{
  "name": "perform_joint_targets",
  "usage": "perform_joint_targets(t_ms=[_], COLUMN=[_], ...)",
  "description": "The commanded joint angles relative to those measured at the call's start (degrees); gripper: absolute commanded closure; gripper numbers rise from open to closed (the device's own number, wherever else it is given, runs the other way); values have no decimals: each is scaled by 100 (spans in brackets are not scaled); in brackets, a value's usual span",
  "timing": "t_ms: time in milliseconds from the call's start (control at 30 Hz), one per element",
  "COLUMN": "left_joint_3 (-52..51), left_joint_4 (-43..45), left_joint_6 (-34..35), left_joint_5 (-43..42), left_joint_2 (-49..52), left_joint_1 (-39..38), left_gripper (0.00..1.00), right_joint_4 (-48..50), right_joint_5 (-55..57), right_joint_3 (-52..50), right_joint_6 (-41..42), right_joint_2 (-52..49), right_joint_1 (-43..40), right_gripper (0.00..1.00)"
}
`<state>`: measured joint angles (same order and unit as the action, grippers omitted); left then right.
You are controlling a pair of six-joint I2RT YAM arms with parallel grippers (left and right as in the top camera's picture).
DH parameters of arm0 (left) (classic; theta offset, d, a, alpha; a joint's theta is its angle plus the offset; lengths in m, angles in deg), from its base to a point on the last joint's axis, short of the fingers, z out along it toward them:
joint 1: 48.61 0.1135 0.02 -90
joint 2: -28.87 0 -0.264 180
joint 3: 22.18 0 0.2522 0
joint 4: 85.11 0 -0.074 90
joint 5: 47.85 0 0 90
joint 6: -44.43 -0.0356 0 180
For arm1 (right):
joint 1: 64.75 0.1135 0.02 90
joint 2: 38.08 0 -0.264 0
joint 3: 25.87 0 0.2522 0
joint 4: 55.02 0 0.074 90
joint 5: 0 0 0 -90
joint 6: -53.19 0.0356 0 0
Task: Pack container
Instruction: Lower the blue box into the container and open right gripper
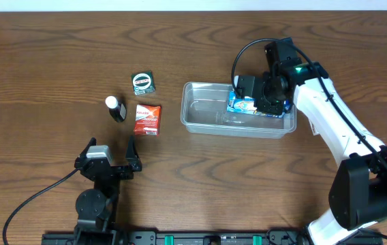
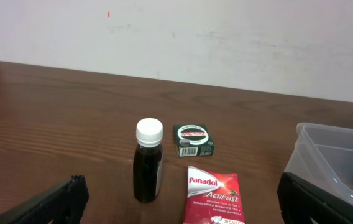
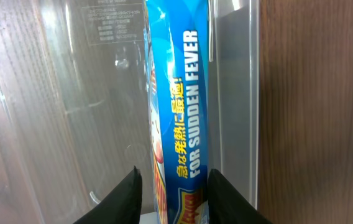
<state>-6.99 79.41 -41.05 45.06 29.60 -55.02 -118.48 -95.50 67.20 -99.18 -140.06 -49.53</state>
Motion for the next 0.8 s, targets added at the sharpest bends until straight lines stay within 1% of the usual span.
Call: perform_joint_targets(t_ms=[0, 267, 467, 600, 767], left_joint_3=[-120, -120, -120, -120, -120], left_joint_4=[-214, -214, -214, -214, -214], left_joint_6=[31, 28, 28, 28, 31], left_joint_5=[24, 24, 24, 24, 24], left_joint_2=[-50, -50, -50, -50, -50], left_joint_1=[24, 24, 24, 24, 24], left_gripper=[2, 2, 2, 2, 2], right_joint_4=[-52, -133, -492, -730, -1073], right_joint_5=[-11, -11, -55, -52, -50], right_joint_3=[-37, -37, -35, -35, -33], right_joint_6=[22, 365, 367, 367, 365], right_joint_2=[4, 4, 4, 7, 9], right_joint_1=[-37, -35, 50, 190, 474], right_gripper=[66, 67, 69, 69, 66])
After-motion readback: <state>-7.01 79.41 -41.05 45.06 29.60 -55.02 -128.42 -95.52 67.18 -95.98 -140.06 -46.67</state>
